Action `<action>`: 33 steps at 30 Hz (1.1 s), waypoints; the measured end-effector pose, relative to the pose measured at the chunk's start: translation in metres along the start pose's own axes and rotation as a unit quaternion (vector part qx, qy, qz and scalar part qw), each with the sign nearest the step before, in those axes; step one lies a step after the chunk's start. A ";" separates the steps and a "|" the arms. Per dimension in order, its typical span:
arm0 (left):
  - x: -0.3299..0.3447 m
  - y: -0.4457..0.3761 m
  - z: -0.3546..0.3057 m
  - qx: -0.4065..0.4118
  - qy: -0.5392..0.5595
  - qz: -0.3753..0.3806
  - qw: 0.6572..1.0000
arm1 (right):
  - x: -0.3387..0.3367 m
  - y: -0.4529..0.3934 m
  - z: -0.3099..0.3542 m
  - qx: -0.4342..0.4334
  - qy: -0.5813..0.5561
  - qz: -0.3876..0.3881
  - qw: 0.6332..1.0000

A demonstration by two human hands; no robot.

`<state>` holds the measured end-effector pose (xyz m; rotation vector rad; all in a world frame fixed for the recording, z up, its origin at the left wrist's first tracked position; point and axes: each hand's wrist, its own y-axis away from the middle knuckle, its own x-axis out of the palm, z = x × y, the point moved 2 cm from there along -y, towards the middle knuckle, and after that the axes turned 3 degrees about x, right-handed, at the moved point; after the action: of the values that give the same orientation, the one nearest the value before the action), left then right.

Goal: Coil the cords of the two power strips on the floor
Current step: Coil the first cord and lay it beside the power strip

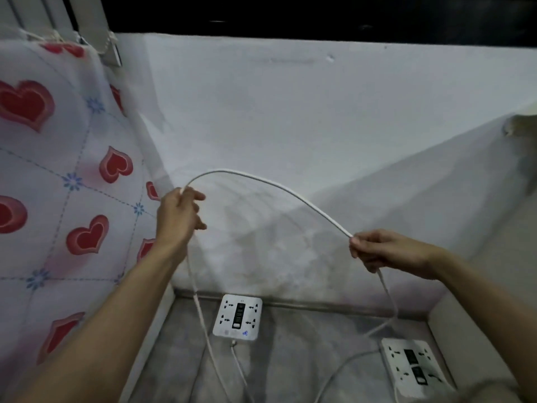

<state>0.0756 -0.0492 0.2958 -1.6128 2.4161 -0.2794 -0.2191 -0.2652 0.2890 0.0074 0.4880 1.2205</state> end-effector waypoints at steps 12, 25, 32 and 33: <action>0.072 0.042 -0.004 0.243 -0.336 0.264 0.871 | 0.028 -0.029 0.051 -0.128 0.262 -0.186 0.938; 0.033 -0.005 -0.027 0.047 -0.016 0.011 0.999 | -0.008 -0.012 0.027 -0.089 -0.005 -0.117 0.989; 0.019 0.000 -0.027 0.168 -0.293 0.008 0.941 | -0.006 -0.013 0.039 -0.145 0.058 -0.201 0.967; 0.034 0.014 -0.033 0.231 -0.297 0.064 0.924 | 0.001 -0.015 0.048 -0.164 0.077 -0.207 0.961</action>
<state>0.0410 -0.0740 0.3205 -1.1163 1.8053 -0.2632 -0.1874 -0.2574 0.3278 -0.4557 0.3910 0.8781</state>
